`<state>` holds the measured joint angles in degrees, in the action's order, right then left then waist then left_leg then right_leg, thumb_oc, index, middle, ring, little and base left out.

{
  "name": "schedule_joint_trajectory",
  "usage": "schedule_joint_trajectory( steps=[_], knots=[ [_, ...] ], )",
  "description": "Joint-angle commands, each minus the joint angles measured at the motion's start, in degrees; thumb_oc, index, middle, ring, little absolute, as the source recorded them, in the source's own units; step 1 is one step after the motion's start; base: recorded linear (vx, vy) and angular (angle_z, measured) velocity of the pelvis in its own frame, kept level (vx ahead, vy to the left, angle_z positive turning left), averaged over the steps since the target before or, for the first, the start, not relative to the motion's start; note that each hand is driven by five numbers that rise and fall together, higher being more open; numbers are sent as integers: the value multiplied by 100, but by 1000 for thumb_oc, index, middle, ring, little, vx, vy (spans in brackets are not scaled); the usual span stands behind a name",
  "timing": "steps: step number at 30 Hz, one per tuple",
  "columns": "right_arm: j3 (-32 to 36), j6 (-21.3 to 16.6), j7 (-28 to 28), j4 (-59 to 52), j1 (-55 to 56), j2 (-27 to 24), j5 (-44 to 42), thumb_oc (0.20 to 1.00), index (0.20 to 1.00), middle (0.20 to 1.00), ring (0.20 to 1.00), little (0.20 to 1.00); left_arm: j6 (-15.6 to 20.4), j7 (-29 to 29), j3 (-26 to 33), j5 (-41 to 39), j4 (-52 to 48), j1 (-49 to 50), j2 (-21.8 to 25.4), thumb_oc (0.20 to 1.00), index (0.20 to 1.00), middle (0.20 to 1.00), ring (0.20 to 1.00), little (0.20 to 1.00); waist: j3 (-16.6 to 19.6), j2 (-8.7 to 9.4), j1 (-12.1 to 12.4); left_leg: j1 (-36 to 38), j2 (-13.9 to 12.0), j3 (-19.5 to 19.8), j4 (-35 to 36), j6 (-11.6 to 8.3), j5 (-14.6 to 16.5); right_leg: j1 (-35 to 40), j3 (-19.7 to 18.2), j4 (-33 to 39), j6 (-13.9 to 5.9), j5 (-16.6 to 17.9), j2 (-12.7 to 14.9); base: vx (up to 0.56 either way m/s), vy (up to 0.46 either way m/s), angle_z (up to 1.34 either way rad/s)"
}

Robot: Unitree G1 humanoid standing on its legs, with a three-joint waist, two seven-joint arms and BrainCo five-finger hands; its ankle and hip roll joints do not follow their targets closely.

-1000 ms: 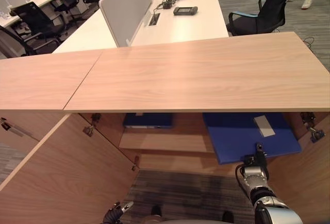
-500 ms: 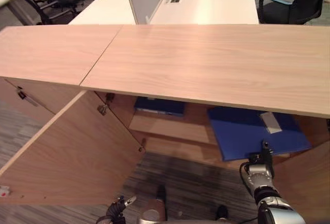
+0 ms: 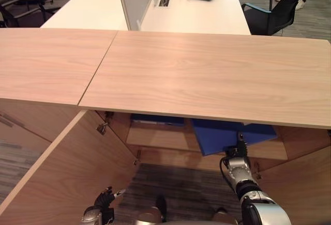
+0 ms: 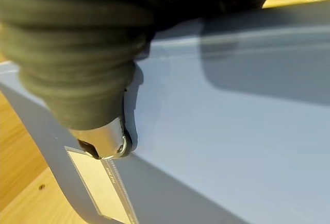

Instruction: Put the empty folder in the office cabinet

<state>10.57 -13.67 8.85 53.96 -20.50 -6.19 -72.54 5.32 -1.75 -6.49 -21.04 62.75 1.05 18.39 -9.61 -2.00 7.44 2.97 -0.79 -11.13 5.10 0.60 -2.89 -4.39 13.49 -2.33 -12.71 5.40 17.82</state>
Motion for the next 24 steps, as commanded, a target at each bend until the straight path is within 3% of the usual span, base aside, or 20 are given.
schedule_joint_trajectory(
  steps=[1,3,6,17,21,24],
  knots=[
    [286,-331,-134,-444,-319,-501,65,200,200,200,200,200,192,-51,18,39,-3,68,132,1000,1000,1000,1000,1000,-44,-124,-79,-176,-287,447,-78,-504,365,33,-354,238,-148,-175,45,308,-129,27],
    [425,-369,-97,-416,-344,-710,84,200,200,200,200,200,244,-92,-34,151,-13,95,103,1000,1000,1000,1000,1000,49,-41,-42,-126,-133,426,-79,-502,428,245,-352,414,-218,56,156,205,-61,39],
    [608,-384,-24,-211,-638,-1222,99,200,200,200,200,200,235,-219,-207,265,-93,270,72,1000,1000,1000,1000,1000,217,-169,-20,-170,-130,529,-66,-577,409,391,-185,503,-229,151,211,94,-56,61],
    [580,-413,37,739,-2328,-2593,-210,200,200,200,200,200,254,-406,-772,62,-301,289,80,1000,1000,1000,1000,1000,31,-789,162,-607,-462,900,-47,-897,119,233,41,475,-40,-268,-40,5,-76,15],
    [417,-374,9,1058,-2801,-2822,-283,200,200,200,200,200,239,-444,-893,-14,-407,282,60,1000,1000,1000,1000,1000,-79,-943,260,-758,-573,981,-72,-964,44,77,63,331,27,-403,-129,-28,-78,7],
    [224,-388,23,1238,-3340,-2940,-316,200,200,200,200,200,253,-458,-1033,-154,-532,253,66,1000,1000,1000,1000,1000,-371,-1111,366,-1051,-684,1067,-343,-1001,37,-310,18,-94,135,-604,-207,-101,-117,6]
  ],
)
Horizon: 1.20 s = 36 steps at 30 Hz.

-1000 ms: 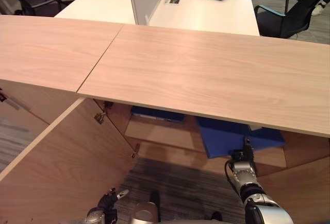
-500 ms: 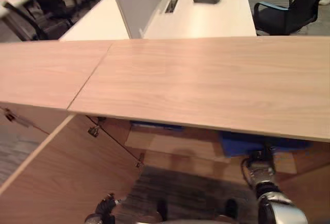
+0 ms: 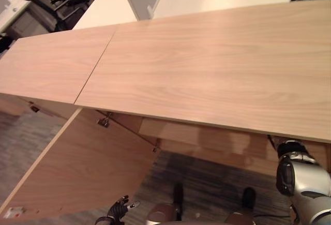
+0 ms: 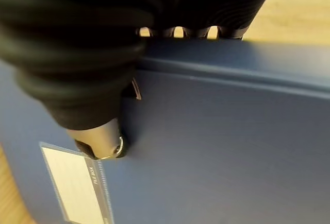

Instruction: Put the empty folder in the office cabinet

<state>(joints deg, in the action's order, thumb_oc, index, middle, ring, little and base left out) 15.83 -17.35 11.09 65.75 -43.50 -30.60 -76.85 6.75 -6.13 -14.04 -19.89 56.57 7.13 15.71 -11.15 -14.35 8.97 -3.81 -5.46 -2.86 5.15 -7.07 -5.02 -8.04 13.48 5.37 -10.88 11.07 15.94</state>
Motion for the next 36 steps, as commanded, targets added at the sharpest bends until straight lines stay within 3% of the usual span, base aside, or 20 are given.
schedule_joint_trajectory(
  steps=[1,15,16,17,20,28,36],
  knots=[
    [-418,-56,-178,77,-1233,-522,106,200,200,200,200,200,116,-26,-342,-349,24,-380,367,1000,1000,1000,1000,1000,-377,87,247,-565,-268,261,-606,-258,326,-145,-33,-1128,-1,-1319,-37,-74,-66,0],
    [-1037,-211,22,358,-2688,-1197,10,200,200,200,200,200,200,-18,-581,-824,-660,-504,769,1000,1000,1000,1000,1000,-917,-164,388,-2302,-146,480,-2294,-257,871,-2223,-419,-3394,202,-2118,70,-30,-38,3],
    [-1065,-221,49,389,-2764,-1248,11,200,200,200,200,200,218,-4,-560,-892,-708,-520,783,1000,1000,1000,1000,1000,-914,-157,373,-2418,-131,525,-2438,-271,1052,-2350,-504,-3591,169,-2321,72,-32,-23,-1],
    [-1090,-243,65,403,-2816,-1280,-4,200,200,200,200,200,211,7,-557,-947,-745,-550,821,1000,1000,1000,1000,1000,-991,-156,361,-2612,-132,500,-2560,-248,962,-2526,-482,-3680,213,-2231,89,78,-28,-7],
    [-1125,-302,153,522,-2917,-1338,-103,200,200,200,200,200,246,50,-592,-1034,-903,-674,895,1000,1000,1000,1000,1000,-1032,-121,312,-3044,-102,575,-2958,-235,1260,-2976,-630,-4177,191,-2557,98,8,-31,20],
    [-1220,-226,154,715,-2996,-1374,-141,200,200,200,200,200,258,34,-682,-1095,-1132,-799,1029,1000,1000,1000,1000,1000,-1064,-123,272,-3727,-15,620,-3489,-164,1451,-3663,-788,-4739,227,-2740,151,-10,2,1],
    [-1090,-289,193,754,-2842,-1166,-326,200,200,200,200,200,267,128,-602,-1097,-1178,-858,1230,1000,1000,1000,1000,1000,-1092,14,218,-4478,6,742,-4333,-84,1766,-4200,-850,-5423,331,-3049,153,-17,-20,-3]
  ],
)
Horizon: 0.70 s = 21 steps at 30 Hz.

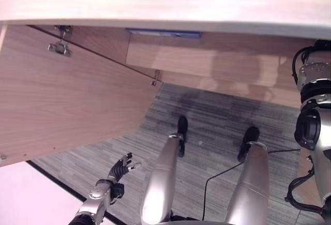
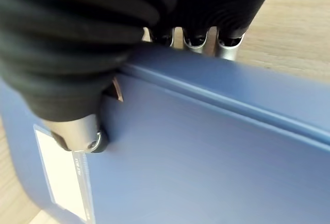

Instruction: Put the empty folder in the office cabinet

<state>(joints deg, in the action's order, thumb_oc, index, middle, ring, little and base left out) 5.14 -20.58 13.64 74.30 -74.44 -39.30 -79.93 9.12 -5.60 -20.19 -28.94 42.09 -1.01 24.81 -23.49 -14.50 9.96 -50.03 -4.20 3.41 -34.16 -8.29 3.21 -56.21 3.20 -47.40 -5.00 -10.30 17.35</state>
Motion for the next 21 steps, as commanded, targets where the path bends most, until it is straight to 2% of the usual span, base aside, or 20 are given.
schedule_joint_trajectory(
  steps=[1,21],
  knots=[
    [-21,32,-53,-107,266,-286,-30,200,200,200,200,200,29,79,24,-199,265,-50,334,1000,1000,1000,1000,1000,135,36,119,125,-118,120,-423,42,947,615,184,-155,-251,-917,7,-30,-21,5],
    [-80,187,17,2,249,-100,29,200,200,200,200,200,-5,196,160,-257,296,-132,528,1000,1000,1000,1000,1000,128,232,170,-375,-174,379,-1012,54,1089,276,234,-708,-132,-1229,-98,-19,-18,3]
  ],
)
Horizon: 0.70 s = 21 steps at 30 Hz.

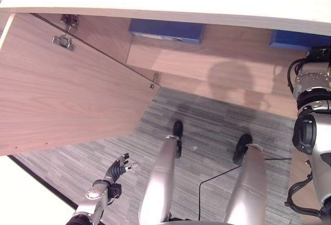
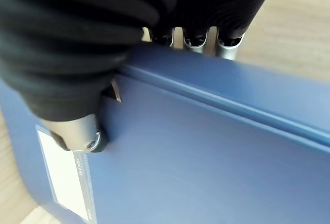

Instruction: Put the empty folder in the office cabinet

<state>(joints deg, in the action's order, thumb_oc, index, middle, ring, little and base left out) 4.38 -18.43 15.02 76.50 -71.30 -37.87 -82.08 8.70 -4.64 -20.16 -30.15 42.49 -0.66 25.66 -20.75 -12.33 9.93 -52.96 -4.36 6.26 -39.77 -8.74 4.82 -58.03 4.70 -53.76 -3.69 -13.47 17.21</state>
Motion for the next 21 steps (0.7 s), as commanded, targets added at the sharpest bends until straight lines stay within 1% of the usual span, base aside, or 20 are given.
schedule_joint_trajectory(
  steps=[1,3,4,5,6,10,11,14,15,18,21],
  knots=[
    [-5,-28,-114,-204,-58,-237,245,200,200,200,200,200,42,105,158,-150,246,-170,444,1000,1000,1000,1000,1000,-150,18,171,-92,-159,98,-456,98,928,439,89,-92,-258,-916,-89,0,0,0],
    [-19,-7,-99,-165,-60,-197,262,200,200,200,200,200,46,113,151,-140,245,-172,448,1000,1000,1000,1000,1000,-137,33,169,-120,-163,112,-446,98,926,418,96,-102,-260,-916,-90,-9,-11,2],
    [-37,18,-85,-126,-60,-183,290,297,297,297,297,297,44,116,149,-130,248,-176,448,1000,1000,1000,1000,1000,-129,39,174,-112,-167,114,-427,95,920,419,100,-90,-258,-918,-93,0,0,0],
    [-59,43,-79,-102,-74,-185,323,580,580,580,580,580,46,118,154,-133,250,-172,445,1000,1000,1000,1000,1000,-128,47,172,-105,-168,115,-406,93,907,421,101,-84,-253,-915,-104,-32,-21,1],
    [-145,158,-29,37,-117,-210,456,1000,1000,1000,1000,1000,57,133,142,-104,263,-168,455,1000,1000,1000,1000,1000,-121,69,171,-95,-167,114,-380,84,896,430,103,-58,-250,-900,-103,0,0,0],
    [-280,377,222,470,-267,-271,736,1000,1000,1000,1000,1000,66,213,94,-79,246,-167,497,1000,1000,1000,1000,1000,-100,105,162,-33,-179,112,-279,65,864,494,123,5,-239,-886,-116,0,0,0],
    [-323,499,340,661,-338,-316,877,1000,1000,1000,1000,1000,59,251,77,-70,245,-178,521,1000,1000,1000,1000,1000,-101,116,158,-6,-180,113,-233,57,849,523,123,34,-238,-881,-122,0,0,0],
    [-382,1041,695,1404,-534,-450,1174,1000,1000,1000,1000,1000,-15,366,-20,87,352,-247,577,1000,1000,1000,1000,1000,-94,150,143,59,-199,93,-97,38,821,583,157,127,-225,-861,-142,0,-12,0],
    [-488,1348,886,1687,-714,-492,1299,1000,1000,1000,1000,1000,-19,440,-69,207,422,-271,614,1000,1000,1000,1000,1000,-80,184,137,89,-203,95,-37,33,806,623,169,179,-212,-850,-155,4,-41,1],
    [-601,1558,1058,1822,-810,-333,1520,1000,1000,1000,1000,1000,-35,517,-129,338,649,-359,512,1000,1000,1000,1000,1000,-40,231,131,124,-204,95,23,39,793,670,193,235,-192,-842,-168,3,-14,0],
    [-728,1737,1141,1982,-893,-360,1695,1000,1000,1000,1000,1000,-27,556,-173,291,824,-460,358,1000,1000,1000,1000,1000,-14,263,133,166,-205,107,97,37,774,727,211,285,-181,-840,-152,9,-10,0]
  ],
)
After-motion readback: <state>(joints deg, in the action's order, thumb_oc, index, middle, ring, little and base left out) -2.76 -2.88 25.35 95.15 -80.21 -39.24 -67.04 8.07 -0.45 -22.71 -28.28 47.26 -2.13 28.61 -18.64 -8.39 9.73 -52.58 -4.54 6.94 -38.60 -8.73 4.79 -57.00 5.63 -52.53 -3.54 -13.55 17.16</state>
